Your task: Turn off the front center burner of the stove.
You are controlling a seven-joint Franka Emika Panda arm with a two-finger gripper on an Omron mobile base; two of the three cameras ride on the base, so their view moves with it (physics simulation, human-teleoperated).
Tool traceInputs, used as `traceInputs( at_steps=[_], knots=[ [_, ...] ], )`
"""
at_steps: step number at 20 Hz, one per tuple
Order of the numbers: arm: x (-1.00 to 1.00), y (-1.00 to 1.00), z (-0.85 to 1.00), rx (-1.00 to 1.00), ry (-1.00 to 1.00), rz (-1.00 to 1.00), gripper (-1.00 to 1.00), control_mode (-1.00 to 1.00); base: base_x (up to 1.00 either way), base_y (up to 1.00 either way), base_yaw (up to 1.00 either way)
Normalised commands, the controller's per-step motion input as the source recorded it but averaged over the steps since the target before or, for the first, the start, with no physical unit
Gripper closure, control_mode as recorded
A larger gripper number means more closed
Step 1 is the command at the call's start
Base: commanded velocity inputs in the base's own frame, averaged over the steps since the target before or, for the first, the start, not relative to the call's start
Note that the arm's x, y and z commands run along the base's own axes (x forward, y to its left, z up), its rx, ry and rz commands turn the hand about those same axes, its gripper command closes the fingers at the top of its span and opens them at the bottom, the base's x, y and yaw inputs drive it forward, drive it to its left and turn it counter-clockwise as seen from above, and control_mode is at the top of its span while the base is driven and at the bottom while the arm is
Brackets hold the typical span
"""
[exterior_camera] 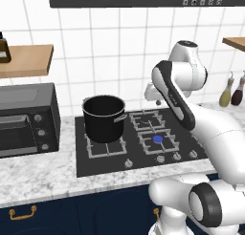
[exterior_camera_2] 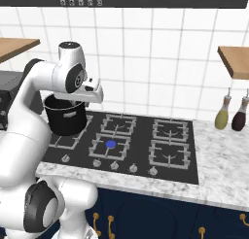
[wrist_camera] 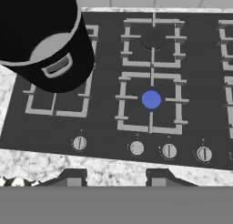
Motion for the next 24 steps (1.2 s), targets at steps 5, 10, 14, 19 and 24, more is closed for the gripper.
traceInputs(
  at_steps=[5, 10, 14, 19, 24],
  knots=[
    [0.00, -0.08, -0.11, 0.00, -0.01, 0.00, -1.00, -1.00, 0.00, 0.00, 0.00],
    [-0.08, -0.21, -0.27, 0.00, 0.00, 0.00, -1.00, -1.00, 0.00, 0.00, 0.00],
    [-0.05, -0.26, -0.23, 0.00, -0.02, 0.01, -1.00, -1.00, 0.00, 0.00, 0.00],
    [-0.11, -0.17, -0.29, 0.00, -0.05, 0.02, -1.00, -1.00, 0.00, 0.00, 0.00],
    [-0.22, 0.00, -0.49, 0.00, 0.03, 0.14, -1.00, -1.00, 0.00, 0.00, 0.00]
  ],
)
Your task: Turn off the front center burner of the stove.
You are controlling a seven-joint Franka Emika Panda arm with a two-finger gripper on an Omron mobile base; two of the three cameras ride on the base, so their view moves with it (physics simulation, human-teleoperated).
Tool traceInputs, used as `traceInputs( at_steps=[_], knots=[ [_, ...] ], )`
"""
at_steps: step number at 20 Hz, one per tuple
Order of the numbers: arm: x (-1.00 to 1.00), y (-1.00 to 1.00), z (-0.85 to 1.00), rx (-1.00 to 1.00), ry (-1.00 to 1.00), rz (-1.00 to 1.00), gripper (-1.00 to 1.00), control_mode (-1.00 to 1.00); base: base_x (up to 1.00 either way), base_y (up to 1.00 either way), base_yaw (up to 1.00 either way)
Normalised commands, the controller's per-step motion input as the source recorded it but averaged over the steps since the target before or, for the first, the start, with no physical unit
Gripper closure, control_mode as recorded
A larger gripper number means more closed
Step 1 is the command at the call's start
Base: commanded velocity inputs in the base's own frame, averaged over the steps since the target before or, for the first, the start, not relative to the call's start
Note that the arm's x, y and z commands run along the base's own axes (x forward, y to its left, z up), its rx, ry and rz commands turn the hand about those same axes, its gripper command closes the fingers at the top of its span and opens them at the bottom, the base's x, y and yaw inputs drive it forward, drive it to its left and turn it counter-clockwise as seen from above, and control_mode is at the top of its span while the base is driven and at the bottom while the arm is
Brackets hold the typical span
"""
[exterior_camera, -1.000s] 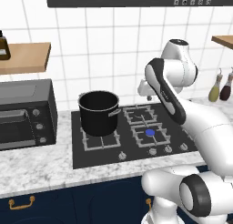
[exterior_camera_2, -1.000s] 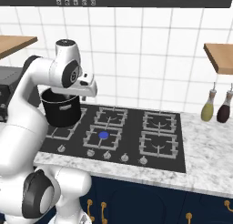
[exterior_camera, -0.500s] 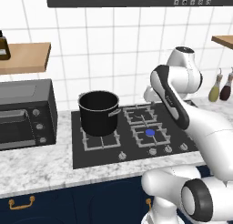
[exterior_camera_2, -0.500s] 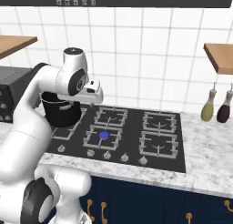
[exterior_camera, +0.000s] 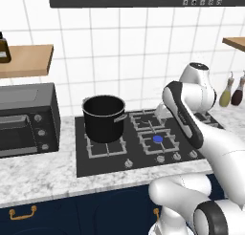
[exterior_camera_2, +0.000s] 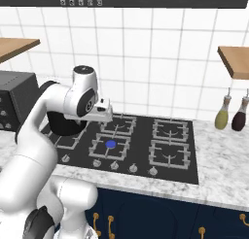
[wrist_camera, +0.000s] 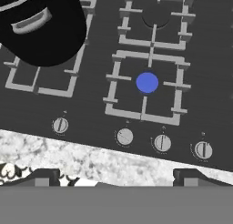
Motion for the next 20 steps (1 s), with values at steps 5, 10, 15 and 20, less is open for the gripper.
traceInputs(
  at_steps=[5, 10, 15, 20],
  knots=[
    [-0.21, 0.00, -0.38, -0.04, 0.01, 0.17, -1.00, -1.00, 0.00, 0.00, 0.00],
    [-0.11, 0.00, -0.20, -0.10, 0.02, 0.13, -1.00, -1.00, 0.00, 0.00, 0.00],
    [-0.23, -0.01, -0.31, -0.10, 0.00, 0.16, -1.00, -1.00, 0.00, 0.00, 0.00],
    [-0.18, 0.00, -0.29, -0.03, 0.00, 0.12, -1.00, -1.00, 0.00, 0.00, 0.00]
  ],
)
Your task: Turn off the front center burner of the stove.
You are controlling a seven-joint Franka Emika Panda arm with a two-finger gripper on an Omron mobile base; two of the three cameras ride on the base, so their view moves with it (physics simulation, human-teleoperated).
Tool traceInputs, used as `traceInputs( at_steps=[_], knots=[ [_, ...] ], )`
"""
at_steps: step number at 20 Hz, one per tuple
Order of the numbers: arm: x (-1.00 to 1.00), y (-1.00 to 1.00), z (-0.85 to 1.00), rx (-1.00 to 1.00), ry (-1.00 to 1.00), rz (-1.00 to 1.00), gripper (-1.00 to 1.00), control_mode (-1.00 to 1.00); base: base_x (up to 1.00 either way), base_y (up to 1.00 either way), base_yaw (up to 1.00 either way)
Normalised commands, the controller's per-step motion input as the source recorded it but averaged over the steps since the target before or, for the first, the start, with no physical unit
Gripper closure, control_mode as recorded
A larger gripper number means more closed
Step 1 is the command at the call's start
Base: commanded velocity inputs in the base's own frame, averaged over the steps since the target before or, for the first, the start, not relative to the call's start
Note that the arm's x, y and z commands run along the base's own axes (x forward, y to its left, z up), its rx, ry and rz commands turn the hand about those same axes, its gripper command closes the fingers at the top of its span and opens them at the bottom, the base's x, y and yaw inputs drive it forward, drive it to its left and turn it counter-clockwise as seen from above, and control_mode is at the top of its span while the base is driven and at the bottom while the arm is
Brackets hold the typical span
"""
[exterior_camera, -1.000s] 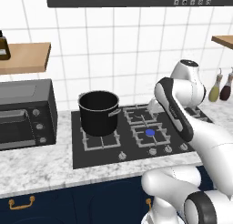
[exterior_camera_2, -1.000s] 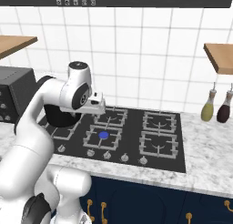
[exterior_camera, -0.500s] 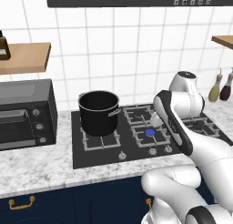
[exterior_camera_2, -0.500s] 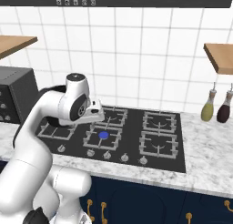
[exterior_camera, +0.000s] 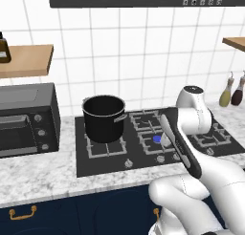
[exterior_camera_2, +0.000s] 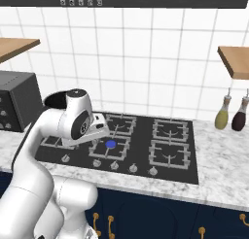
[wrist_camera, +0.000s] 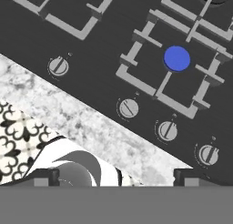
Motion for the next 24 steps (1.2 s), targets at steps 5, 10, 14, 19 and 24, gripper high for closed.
traceInputs(
  at_steps=[5, 10, 14, 19, 24],
  knots=[
    [0.00, 0.00, -0.27, 0.00, -0.01, 0.02, -1.00, -1.00, 0.00, 0.00, 0.00],
    [0.00, 0.00, -0.36, 0.00, -0.01, 0.00, -1.00, -1.00, 0.00, 0.00, 0.00],
    [0.00, 0.00, -0.33, 0.00, 0.00, 0.00, -1.00, -1.00, 0.00, 0.00, 0.00],
    [0.00, 0.00, -0.37, 0.00, 0.00, 0.00, -1.00, -1.00, 0.00, 0.00, 0.00],
    [0.05, 0.01, -0.25, 0.00, 0.00, 0.00, -1.00, -1.00, 0.00, 0.00, 0.00]
  ],
)
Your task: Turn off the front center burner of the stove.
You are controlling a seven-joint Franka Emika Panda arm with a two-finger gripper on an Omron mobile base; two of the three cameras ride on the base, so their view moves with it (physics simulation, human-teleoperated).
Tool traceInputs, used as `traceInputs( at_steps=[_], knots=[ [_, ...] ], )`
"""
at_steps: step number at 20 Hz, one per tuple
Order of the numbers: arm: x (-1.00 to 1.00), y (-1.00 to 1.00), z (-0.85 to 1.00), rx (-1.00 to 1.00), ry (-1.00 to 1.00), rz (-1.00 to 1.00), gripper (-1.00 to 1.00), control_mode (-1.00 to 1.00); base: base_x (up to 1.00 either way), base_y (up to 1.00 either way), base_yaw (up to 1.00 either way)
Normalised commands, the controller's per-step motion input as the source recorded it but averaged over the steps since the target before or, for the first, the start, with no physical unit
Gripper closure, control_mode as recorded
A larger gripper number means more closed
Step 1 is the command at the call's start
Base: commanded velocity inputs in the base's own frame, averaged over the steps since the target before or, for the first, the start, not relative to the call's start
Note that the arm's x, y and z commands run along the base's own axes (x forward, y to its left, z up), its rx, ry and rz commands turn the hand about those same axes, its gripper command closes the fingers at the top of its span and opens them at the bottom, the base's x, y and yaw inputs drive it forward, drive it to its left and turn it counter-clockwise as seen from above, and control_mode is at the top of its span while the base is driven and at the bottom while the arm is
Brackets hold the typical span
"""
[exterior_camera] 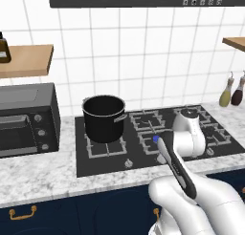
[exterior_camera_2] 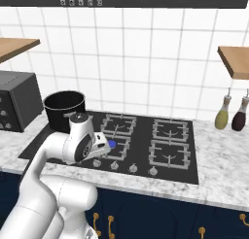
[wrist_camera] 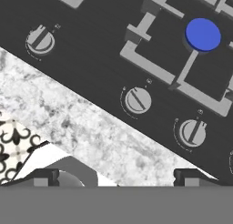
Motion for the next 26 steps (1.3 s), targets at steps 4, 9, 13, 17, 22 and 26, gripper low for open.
traceInputs(
  at_steps=[4, 9, 13, 17, 22, 26],
  knots=[
    [0.19, 0.01, -0.22, 0.00, 0.00, 0.00, -1.00, -1.00, 0.00, 0.00, 0.00],
    [0.14, 0.07, -0.33, 0.00, 0.00, 0.00, -1.00, -1.00, 0.00, 0.00, 0.00],
    [0.09, 0.14, -0.50, 0.00, 0.00, 0.00, -1.00, -1.00, 0.00, 0.00, 0.00],
    [0.00, 0.04, -0.46, 0.00, 0.00, 0.00, -1.00, -1.00, 0.00, 0.00, 0.00],
    [0.00, 0.00, -0.47, 0.00, 0.00, 0.00, -1.00, -1.00, 0.00, 0.00, 0.00],
    [0.00, 0.00, -0.45, 0.00, 0.00, 0.00, -1.00, -1.00, 0.00, 0.00, 0.00]
  ],
)
